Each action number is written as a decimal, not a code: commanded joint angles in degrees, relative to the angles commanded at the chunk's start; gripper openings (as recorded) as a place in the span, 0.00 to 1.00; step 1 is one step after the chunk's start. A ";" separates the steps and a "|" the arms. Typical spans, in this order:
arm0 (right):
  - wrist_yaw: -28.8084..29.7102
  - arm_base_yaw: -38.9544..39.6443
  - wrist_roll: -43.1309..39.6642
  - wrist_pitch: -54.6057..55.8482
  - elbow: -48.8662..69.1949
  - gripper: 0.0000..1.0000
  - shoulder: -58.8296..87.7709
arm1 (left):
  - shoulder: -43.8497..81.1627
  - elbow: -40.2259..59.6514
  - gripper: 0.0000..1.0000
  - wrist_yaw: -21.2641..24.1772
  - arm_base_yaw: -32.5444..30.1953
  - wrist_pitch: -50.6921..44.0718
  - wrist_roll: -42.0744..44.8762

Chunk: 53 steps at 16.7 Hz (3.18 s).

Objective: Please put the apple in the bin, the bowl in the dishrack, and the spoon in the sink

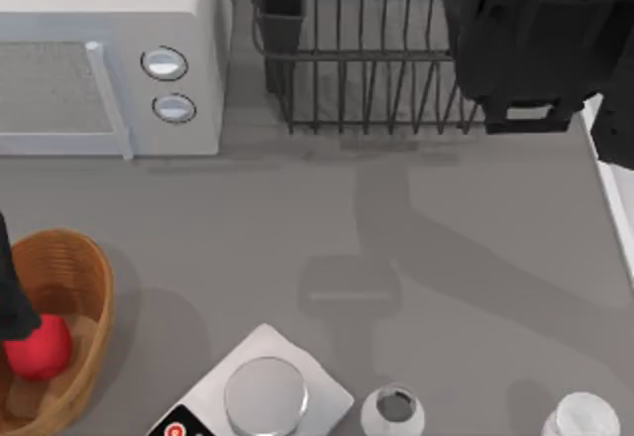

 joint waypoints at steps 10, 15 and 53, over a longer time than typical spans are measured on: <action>-3.12 -3.51 -0.18 6.75 -0.21 0.00 6.13 | 0.00 0.00 1.00 0.00 0.00 0.00 0.00; -12.13 -12.85 -0.68 25.60 -2.76 0.00 21.23 | 0.00 0.00 1.00 0.00 0.00 0.00 0.00; -26.72 -25.23 -0.74 40.42 -11.86 1.00 28.24 | 0.00 0.00 1.00 0.00 0.00 0.00 0.00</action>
